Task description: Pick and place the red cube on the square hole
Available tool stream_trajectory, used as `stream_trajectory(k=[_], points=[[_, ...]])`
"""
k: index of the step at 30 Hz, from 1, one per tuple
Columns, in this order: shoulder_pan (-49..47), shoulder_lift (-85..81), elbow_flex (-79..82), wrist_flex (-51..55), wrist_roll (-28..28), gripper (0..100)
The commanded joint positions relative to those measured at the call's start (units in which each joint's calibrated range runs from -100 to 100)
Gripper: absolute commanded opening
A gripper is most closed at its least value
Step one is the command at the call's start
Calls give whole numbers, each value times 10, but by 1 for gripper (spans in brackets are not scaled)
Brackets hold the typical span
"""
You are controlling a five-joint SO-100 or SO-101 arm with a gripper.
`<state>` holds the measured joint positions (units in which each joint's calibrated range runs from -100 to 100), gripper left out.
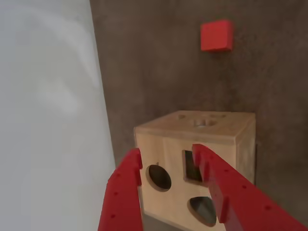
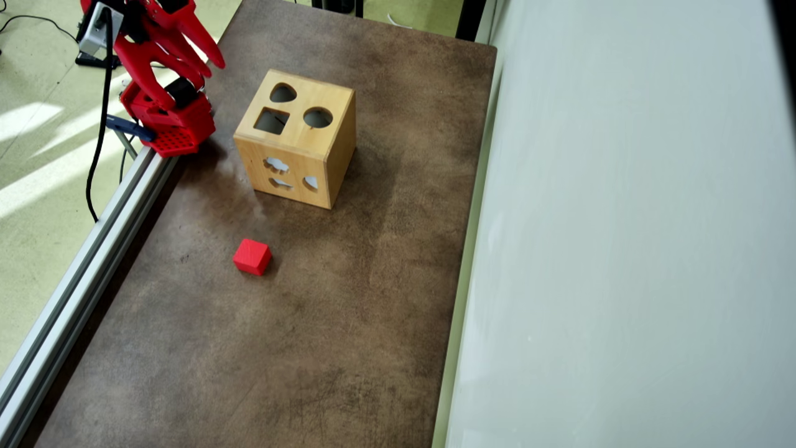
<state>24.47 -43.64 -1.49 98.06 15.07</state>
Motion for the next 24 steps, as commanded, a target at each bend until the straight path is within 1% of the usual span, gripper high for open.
stream_trajectory(k=[1,4,10,16,24], points=[[48,48,-11,-5,53,17],[78,90,-10,-5,73,17],[117,189,-10,-5,91,17],[125,264,-11,-6,104,17],[124,343,-20,-8,104,17]])
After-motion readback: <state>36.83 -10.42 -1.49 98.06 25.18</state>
